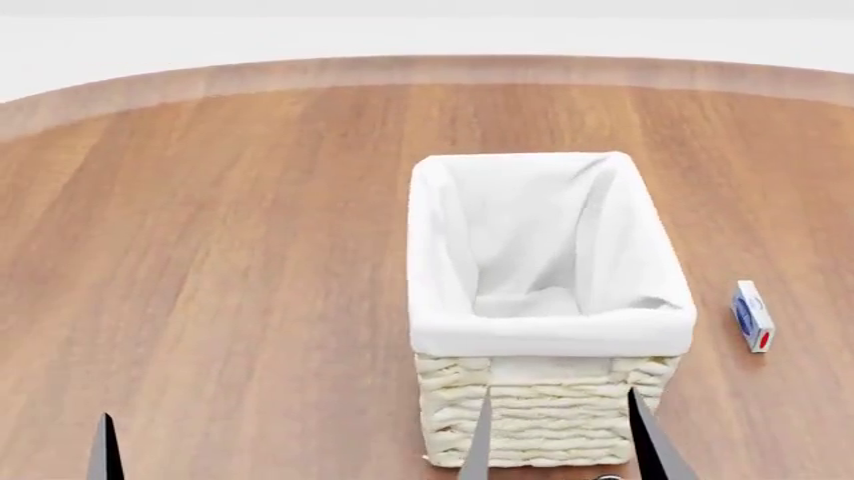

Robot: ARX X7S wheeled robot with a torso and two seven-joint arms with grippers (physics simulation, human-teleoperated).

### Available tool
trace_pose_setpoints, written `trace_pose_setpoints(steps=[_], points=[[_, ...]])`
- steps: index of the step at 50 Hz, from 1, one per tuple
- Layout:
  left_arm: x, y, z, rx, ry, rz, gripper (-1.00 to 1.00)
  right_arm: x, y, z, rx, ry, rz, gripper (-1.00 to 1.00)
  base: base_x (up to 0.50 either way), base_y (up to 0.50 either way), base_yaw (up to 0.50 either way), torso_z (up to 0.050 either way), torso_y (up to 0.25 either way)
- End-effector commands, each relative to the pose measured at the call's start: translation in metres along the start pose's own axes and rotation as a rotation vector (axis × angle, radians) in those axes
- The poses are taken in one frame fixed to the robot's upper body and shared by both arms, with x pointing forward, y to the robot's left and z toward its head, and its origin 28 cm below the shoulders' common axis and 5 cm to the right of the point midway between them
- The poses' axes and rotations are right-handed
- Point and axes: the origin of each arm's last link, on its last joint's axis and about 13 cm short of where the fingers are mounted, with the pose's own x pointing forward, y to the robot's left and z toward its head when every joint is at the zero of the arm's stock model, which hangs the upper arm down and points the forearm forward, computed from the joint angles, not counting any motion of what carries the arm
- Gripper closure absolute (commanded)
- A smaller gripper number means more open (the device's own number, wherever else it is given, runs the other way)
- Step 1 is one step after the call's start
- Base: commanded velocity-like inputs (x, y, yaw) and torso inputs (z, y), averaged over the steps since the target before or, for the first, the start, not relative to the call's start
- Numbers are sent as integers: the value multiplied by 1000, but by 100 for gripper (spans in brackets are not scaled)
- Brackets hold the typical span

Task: Pick up the alphabet soup and put it in the basket.

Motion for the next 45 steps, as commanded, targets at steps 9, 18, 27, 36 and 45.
trace_pose_setpoints(steps=[9,18,27,36,45], points=[[2,-1,-3,3,9,-1,-100,1,-5,12,-26,-25,-13,-100,0,0,0,0,0],[5,-3,-11,19,30,3,-100,1,-35,34,-118,-55,8,-100,0,0,0,0,0],[7,-5,-17,26,48,3,-100,-6,-71,35,-165,8,-90,-100,0,0,0,0,0],[9,-1,-19,29,56,24,-100,-22,-97,36,-187,5,-137,-100,0,0,0,0,0],[9,0,-19,34,55,32,-100,-49,-118,30,-211,38,-135,-100,0,0,0,0,0]])
